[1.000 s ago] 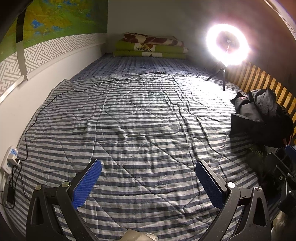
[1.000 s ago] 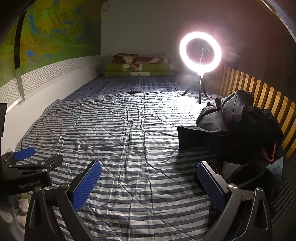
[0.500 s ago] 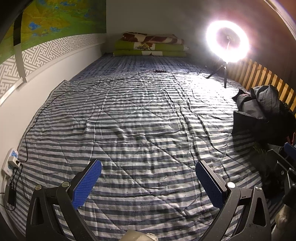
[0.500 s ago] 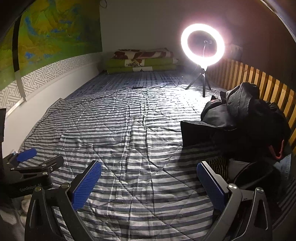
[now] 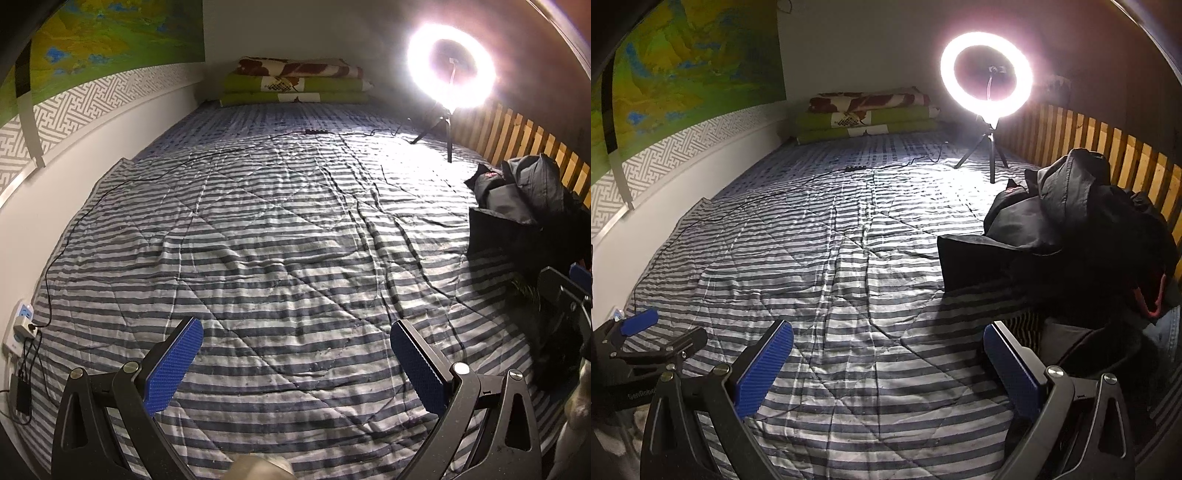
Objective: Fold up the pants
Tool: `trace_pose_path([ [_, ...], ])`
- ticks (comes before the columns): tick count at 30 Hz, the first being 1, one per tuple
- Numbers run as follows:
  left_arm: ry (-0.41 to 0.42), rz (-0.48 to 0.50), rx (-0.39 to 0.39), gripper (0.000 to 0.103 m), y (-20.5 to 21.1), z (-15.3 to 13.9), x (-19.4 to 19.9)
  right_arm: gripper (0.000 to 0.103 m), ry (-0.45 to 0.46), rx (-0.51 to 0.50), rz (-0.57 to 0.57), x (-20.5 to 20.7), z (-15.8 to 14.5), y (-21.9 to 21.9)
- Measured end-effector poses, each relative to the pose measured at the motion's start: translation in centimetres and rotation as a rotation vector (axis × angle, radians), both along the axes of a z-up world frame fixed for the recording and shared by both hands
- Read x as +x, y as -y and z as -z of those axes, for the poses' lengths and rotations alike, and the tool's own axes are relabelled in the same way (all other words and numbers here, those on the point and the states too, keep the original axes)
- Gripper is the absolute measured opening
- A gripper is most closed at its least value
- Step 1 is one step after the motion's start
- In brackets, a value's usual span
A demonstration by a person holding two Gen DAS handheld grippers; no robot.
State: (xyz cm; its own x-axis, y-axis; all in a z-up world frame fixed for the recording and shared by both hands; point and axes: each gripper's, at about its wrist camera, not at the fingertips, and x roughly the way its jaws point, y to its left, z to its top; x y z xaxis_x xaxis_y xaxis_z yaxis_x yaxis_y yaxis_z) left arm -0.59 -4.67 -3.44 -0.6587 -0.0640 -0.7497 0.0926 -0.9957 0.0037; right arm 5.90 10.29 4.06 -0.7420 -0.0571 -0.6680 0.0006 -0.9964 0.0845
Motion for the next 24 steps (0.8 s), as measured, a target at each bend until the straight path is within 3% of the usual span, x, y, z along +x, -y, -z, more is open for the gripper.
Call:
trace_pose_path([
  [15,0.048,0.013,0.002,0.103,-1.0,1.4,-1.3,0.102,0.012,-0.007,-0.040,-3.5,-1.4,-1.5],
  [24,0.063,0.001,0.019,0.103,-0.4,1.9,-1.9,0.096,0.034,0.048,0.010,-9.8,-3.6,-5.4],
])
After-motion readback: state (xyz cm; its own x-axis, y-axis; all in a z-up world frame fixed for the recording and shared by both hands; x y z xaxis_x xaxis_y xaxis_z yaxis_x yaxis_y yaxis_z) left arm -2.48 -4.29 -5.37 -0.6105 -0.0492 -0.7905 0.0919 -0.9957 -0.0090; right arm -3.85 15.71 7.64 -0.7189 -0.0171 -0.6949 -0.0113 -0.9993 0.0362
